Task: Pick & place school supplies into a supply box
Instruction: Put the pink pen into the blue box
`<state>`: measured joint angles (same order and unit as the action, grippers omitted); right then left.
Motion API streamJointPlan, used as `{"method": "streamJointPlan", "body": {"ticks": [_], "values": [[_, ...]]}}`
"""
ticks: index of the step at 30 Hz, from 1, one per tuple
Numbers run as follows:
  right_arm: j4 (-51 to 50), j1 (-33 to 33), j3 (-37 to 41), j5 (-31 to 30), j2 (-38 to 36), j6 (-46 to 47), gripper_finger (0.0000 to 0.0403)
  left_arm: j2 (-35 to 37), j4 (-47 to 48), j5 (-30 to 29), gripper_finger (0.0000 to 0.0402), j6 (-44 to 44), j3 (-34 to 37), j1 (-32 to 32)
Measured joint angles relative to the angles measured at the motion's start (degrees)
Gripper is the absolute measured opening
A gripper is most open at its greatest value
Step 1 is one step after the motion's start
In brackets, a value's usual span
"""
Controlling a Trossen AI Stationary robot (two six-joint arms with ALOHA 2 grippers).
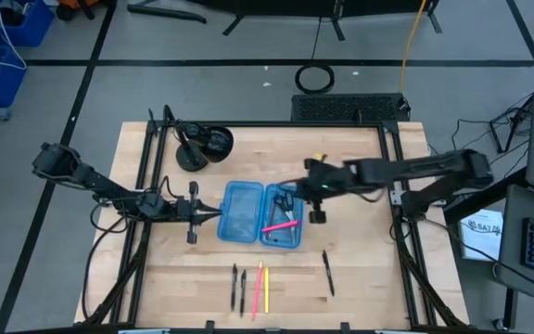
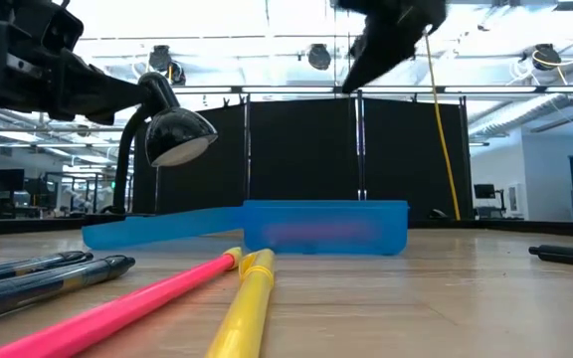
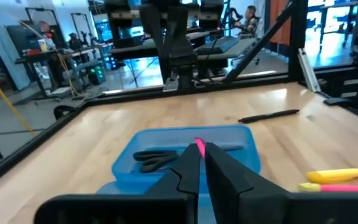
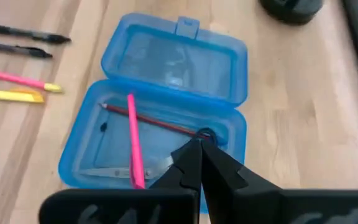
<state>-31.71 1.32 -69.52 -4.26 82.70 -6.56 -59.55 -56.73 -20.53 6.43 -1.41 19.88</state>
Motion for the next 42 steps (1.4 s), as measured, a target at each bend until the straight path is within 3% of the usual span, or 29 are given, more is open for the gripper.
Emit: {"method": "streamJointPlan", "body": {"ticks": [5,10,15,21,31,42], "values": [[-7.18,0.3,-7.49,2.0,13.55,-4.82,0.0,0.0,-0.42,-2.84,0.0025,3.62,0.0,0.0],[-7.8,4.72,-8.96,4.45,20.83,-8.09,0.0005,0.0,-0.37,-3.8,0.0011,3.87,0.0,0.0],[-2.55,7.48,-8.98,4.1,21.44,-7.83,0.0062,0.0,-0.39,-4.07,0.0004,3.77,0.0,-0.04],[0.29,7.78,-8.98,2.98,21.44,-8.24,0.0128,0.0,-0.39,-4.09,0.0027,3.32,0.0,-0.04],[4.05,5.77,-8.92,7.66,23.61,-8.52,0.0119,0.0,-0.38,-4.07,0.0021,2.44,-0.03,-0.04],[4.98,5.01,-8.81,7.37,28.3,-7.11,0.0114,0.0,-0.35,-4.0,0.001,2.49,-0.04,-0.04]]}}
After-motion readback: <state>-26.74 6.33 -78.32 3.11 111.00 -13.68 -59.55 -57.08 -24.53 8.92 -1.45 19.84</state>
